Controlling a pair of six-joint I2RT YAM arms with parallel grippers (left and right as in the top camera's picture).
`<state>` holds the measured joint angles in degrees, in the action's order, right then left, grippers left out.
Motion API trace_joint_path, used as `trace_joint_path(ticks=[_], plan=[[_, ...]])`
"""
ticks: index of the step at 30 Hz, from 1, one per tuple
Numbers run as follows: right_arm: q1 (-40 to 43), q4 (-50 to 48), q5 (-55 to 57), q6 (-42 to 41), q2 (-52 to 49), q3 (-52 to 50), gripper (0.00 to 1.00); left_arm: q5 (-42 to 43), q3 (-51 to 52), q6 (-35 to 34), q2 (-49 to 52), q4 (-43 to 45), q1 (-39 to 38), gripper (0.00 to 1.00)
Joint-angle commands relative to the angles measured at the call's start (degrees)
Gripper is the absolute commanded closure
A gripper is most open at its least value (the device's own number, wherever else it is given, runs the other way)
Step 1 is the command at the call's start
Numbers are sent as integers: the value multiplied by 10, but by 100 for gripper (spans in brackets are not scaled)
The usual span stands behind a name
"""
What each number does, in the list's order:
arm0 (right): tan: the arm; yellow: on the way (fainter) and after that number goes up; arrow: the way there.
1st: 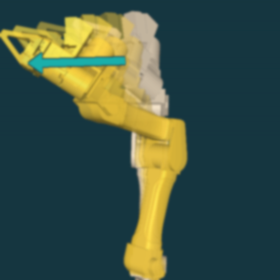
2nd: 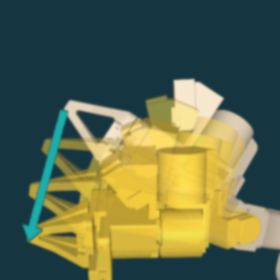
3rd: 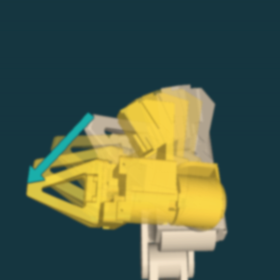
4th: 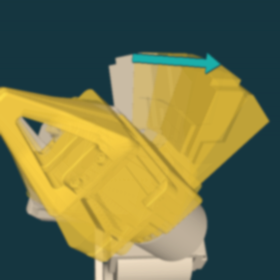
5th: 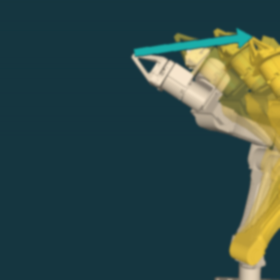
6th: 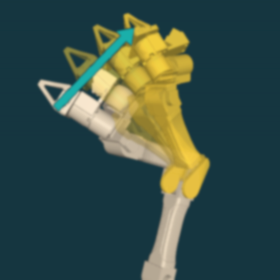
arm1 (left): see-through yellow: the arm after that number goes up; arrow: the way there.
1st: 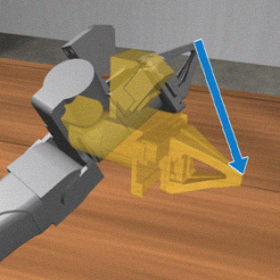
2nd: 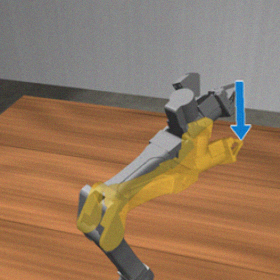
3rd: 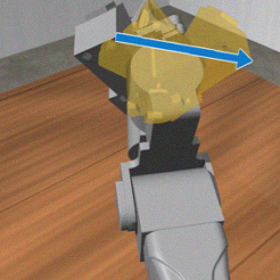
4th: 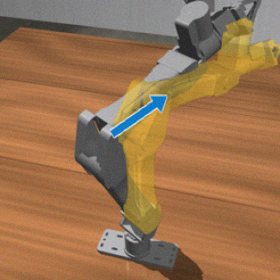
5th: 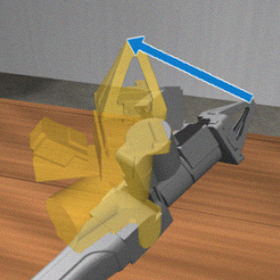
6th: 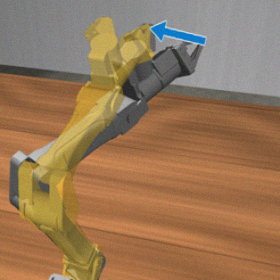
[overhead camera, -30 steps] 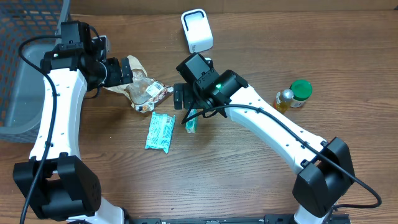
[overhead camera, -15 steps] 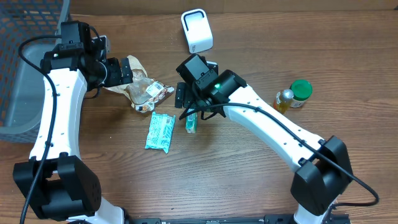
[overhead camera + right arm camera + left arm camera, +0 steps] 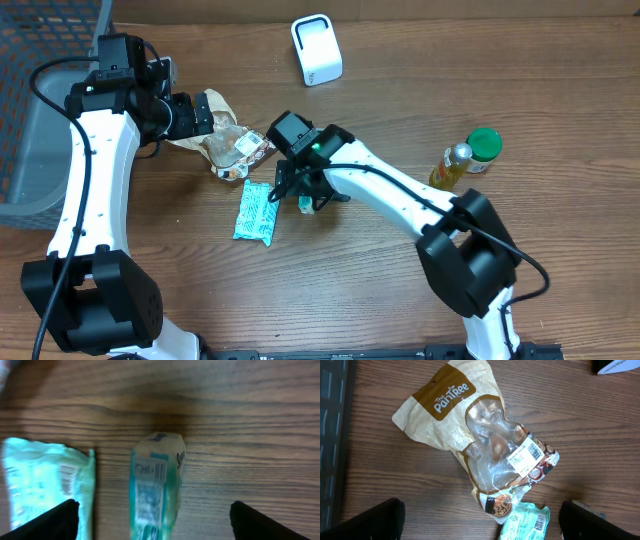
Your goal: Scan the item barcode
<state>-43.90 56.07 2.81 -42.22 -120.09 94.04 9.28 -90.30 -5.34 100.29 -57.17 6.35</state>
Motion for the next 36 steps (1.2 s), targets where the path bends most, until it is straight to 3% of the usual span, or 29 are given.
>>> trace_joint_path(ticks=[1, 11, 28, 36], plan=[[0, -2, 6, 7, -19, -3, 13, 7, -1, 17, -2, 2, -5, 1], [0, -2, 28, 7, -23, -3, 42, 7, -1, 17, -2, 2, -5, 0], [-11, -27, 40, 6, -38, -3, 42, 7, -1, 17, -2, 2, -5, 0], [-10, -16, 52, 7, -38, -3, 67, 7, -1, 17, -2, 2, -5, 0]])
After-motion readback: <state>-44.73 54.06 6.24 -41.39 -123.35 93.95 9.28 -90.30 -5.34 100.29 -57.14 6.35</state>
